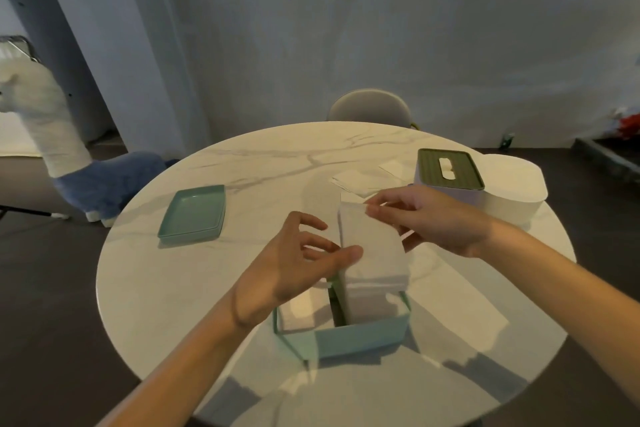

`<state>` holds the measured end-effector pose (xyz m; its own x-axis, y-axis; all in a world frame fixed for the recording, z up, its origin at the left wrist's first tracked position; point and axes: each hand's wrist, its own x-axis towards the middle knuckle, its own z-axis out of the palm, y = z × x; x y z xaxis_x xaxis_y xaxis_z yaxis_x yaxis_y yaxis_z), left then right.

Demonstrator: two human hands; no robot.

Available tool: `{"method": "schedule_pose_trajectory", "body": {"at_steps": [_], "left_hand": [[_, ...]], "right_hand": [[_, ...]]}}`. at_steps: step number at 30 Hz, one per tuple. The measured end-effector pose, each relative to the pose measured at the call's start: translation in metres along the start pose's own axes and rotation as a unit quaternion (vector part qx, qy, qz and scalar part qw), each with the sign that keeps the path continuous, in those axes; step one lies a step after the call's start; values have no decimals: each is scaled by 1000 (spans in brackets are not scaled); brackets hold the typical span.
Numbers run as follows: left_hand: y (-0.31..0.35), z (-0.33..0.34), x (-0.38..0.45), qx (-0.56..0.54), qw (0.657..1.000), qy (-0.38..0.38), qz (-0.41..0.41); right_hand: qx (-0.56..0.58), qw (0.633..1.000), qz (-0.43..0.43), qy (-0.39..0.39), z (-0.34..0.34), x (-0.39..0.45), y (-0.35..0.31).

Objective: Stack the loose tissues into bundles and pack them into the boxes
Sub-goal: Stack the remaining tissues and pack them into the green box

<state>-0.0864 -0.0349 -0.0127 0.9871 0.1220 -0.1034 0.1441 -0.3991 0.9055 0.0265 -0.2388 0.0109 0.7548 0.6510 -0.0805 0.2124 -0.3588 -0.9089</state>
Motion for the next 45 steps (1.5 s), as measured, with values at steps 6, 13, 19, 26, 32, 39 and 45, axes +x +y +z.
{"method": "schedule_pose_trajectory", "body": {"at_steps": [6, 13, 19, 26, 32, 39, 45], "left_hand": [[0, 7, -2, -112, 992, -53, -41], [-10, 21, 1, 70, 997, -11, 7], [-13, 25, 2, 264, 961, -4, 86], [-20, 8, 7, 295, 943, 5, 156], [-25, 16, 10, 378, 909, -25, 174], [-26, 16, 29, 400, 891, -63, 206], [-5, -13, 57, 301, 928, -111, 190]], "right_hand": [[-4, 1000, 14, 6, 5, 1, 6], [-177, 983, 4, 55, 11, 10, 30], [-305, 941, -96, 112, 21, 14, 52], [-278, 935, -210, 65, 10, -17, 48], [-330, 931, -157, 0, 7, -37, 53], [-362, 927, -102, 10, 14, -31, 56], [-241, 965, -92, 52, -6, 0, 46]]}}
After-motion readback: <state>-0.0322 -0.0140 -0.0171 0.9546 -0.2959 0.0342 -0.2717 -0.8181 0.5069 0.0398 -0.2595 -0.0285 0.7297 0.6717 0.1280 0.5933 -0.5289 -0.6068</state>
